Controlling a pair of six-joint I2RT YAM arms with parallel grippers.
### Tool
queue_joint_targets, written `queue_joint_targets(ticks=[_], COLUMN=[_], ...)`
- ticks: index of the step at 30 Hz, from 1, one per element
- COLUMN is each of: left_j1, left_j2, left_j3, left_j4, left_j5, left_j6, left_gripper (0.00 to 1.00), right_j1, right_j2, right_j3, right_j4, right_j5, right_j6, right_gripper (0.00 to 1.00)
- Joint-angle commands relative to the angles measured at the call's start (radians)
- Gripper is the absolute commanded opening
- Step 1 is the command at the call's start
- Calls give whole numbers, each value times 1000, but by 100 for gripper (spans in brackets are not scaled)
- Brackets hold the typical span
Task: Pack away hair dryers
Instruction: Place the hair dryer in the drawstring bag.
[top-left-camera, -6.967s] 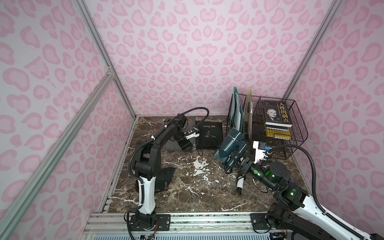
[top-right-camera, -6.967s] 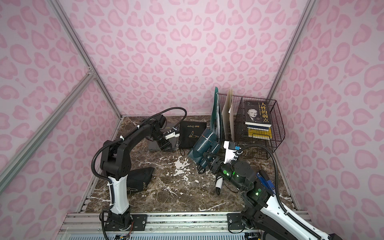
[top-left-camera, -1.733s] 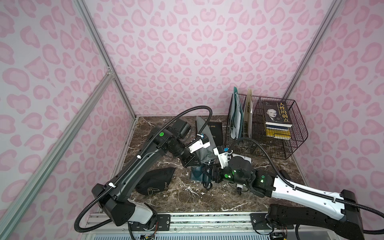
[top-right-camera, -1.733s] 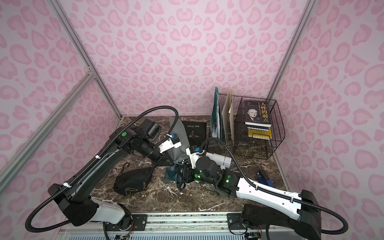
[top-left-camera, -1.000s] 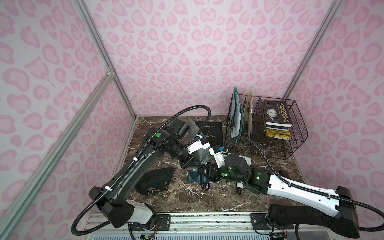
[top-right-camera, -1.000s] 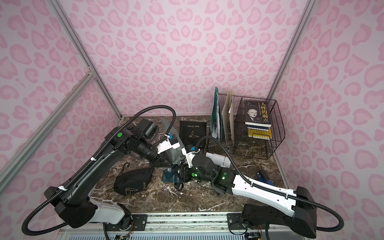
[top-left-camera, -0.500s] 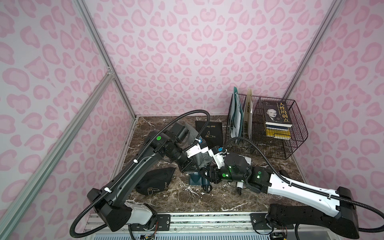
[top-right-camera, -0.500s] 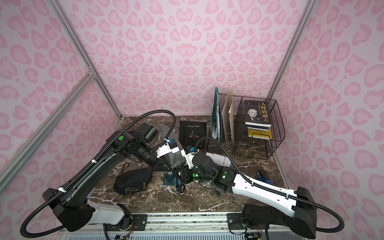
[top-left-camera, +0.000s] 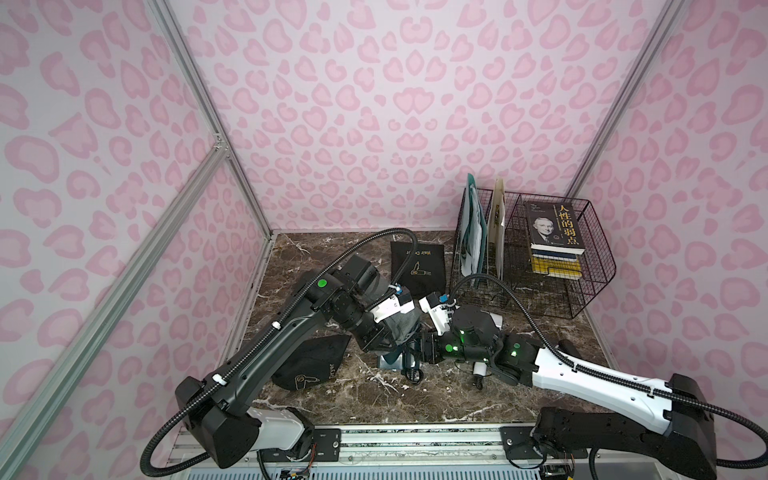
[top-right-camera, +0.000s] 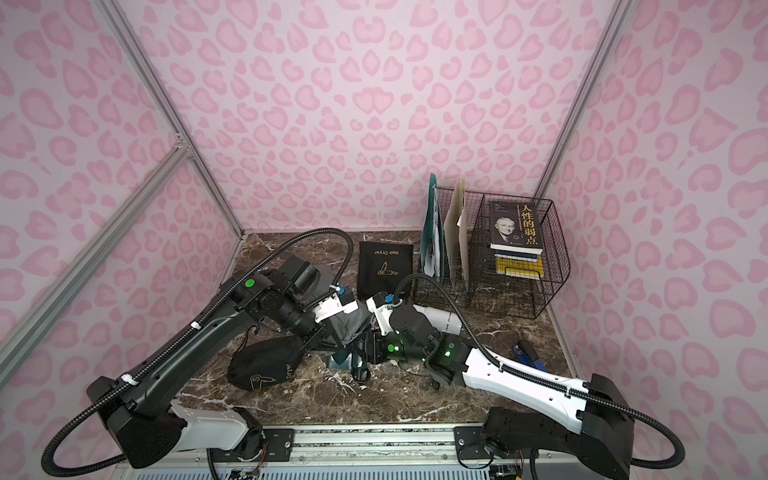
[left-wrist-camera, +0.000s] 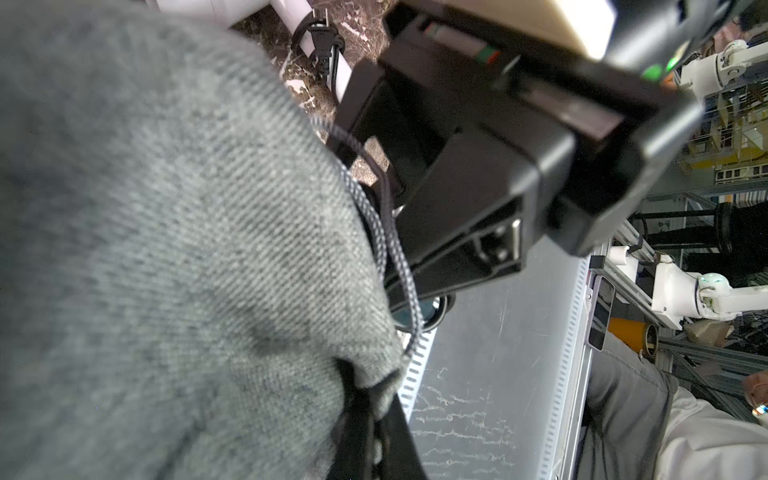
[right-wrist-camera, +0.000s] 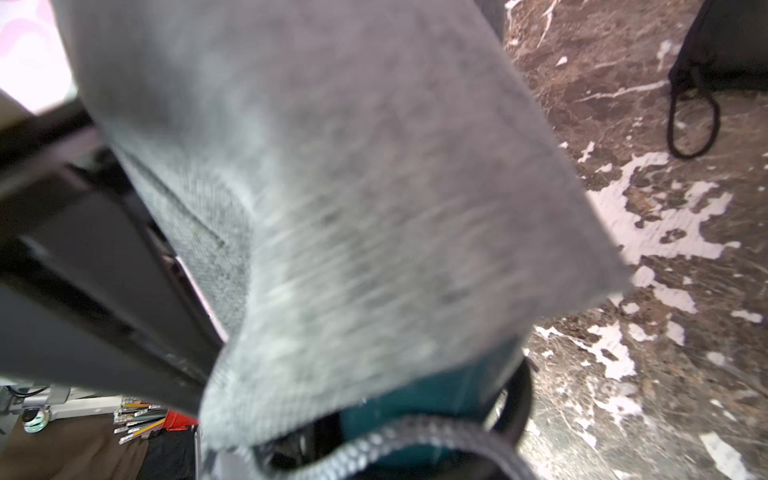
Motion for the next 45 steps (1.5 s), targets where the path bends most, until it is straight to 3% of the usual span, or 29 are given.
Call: queue_joint_targets(ticks=[1, 6, 11, 16, 24, 30, 45], left_j1=[1, 1, 1, 1, 1, 5, 4], left_j2=[25, 39, 29, 35, 57, 70, 7], left_j3=[65, 99, 34, 1, 66, 67, -13], left_j4=[-5, -17, 3, 21, -13, -15, -22], left_j5=[1, 19, 62, 61, 49, 26, 127], left_j6=[-4, -1, -11, -17, 4, 1, 21], left_gripper=[1, 1, 2, 2, 2, 1, 2], right_j1=[0, 2, 2, 22, 50, 101, 2], right_j2=[25, 43, 45, 93, 125, 136, 90], right_j3=[13, 20, 28, 76, 86, 119, 34], right_j4=[61, 36, 25, -31, -52, -69, 41], right_j5=[-39, -40, -39, -63, -91, -86, -83], right_j6=[4, 4, 1, -38, -84, -133, -80], right_gripper=[5, 12, 16, 10, 5, 7, 8])
